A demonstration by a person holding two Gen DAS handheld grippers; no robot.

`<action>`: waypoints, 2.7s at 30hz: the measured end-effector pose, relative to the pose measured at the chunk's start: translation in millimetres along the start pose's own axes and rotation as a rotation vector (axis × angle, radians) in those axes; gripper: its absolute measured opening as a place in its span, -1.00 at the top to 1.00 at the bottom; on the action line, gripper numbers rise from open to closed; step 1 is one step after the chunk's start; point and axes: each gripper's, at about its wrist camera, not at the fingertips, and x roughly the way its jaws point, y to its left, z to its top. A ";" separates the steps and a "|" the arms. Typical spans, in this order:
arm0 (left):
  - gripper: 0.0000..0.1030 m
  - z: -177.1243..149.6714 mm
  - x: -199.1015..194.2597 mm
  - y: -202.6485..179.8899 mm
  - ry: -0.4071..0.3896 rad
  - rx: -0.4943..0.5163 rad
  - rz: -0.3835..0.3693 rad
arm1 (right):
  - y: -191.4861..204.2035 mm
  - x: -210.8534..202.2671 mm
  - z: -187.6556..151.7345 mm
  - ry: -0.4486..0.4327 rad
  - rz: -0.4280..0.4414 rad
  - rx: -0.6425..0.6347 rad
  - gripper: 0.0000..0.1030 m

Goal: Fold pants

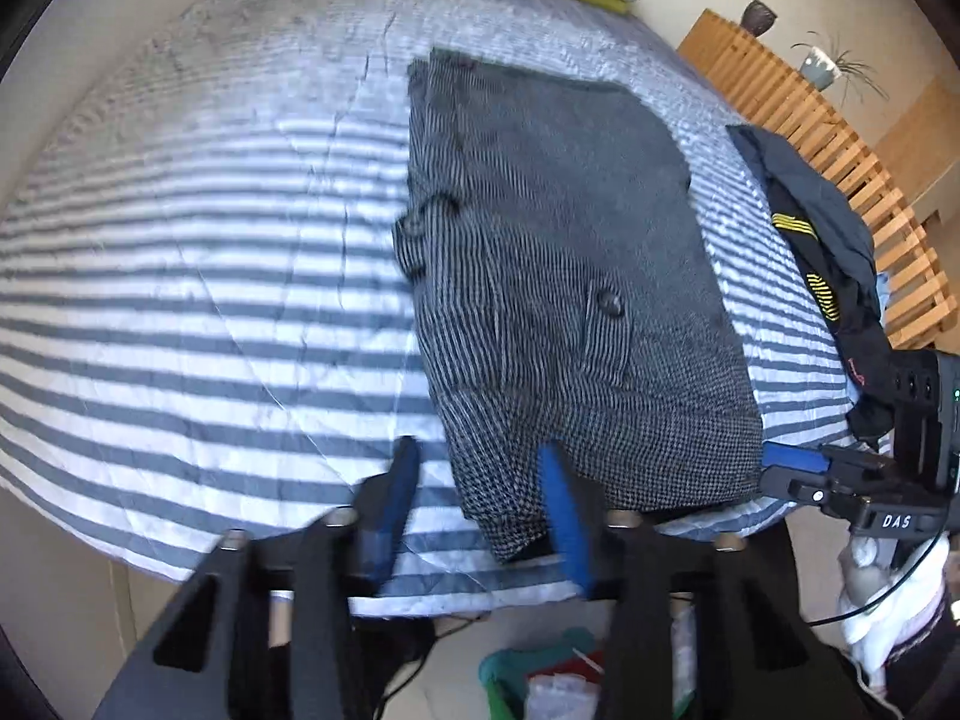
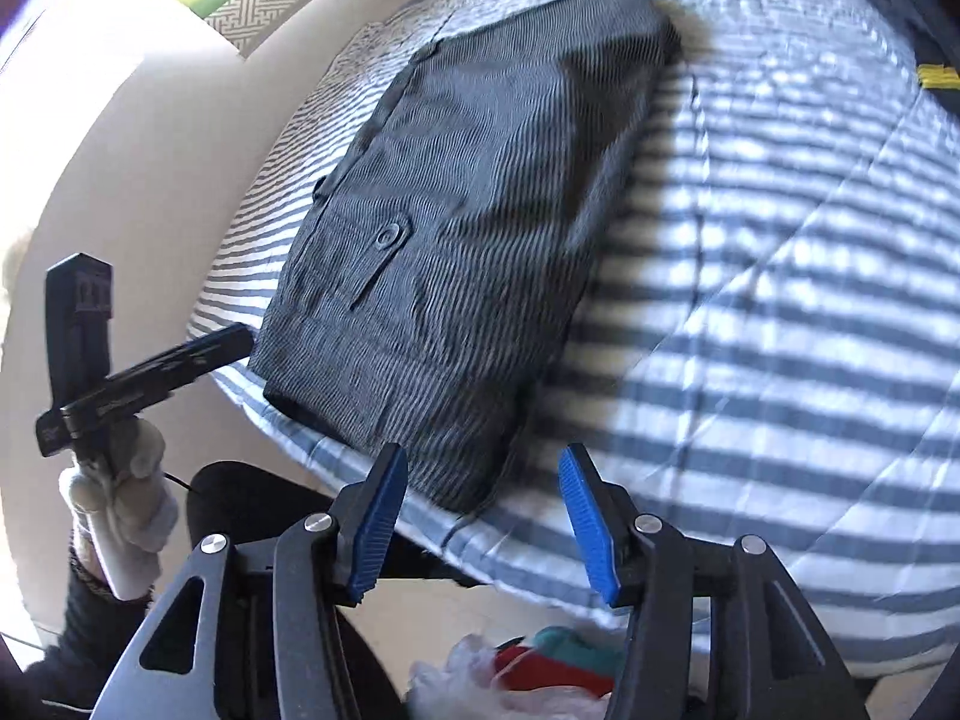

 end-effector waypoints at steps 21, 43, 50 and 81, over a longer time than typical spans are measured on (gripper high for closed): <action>0.40 -9.7 -32.8 -37.0 -0.065 0.144 0.093 | 14.7 24.4 6.1 0.026 0.119 0.037 -0.05; 0.68 -36.6 41.9 -153.7 -0.022 0.648 0.194 | -1.6 -9.7 36.4 0.077 0.260 0.073 0.73; 0.74 -36.4 39.6 -143.0 -0.003 0.629 0.149 | -41.8 -46.8 93.7 -0.167 0.188 0.120 0.68; 0.74 -28.0 41.5 -134.0 0.038 0.593 0.085 | -47.5 5.7 165.5 -0.044 0.056 0.083 0.81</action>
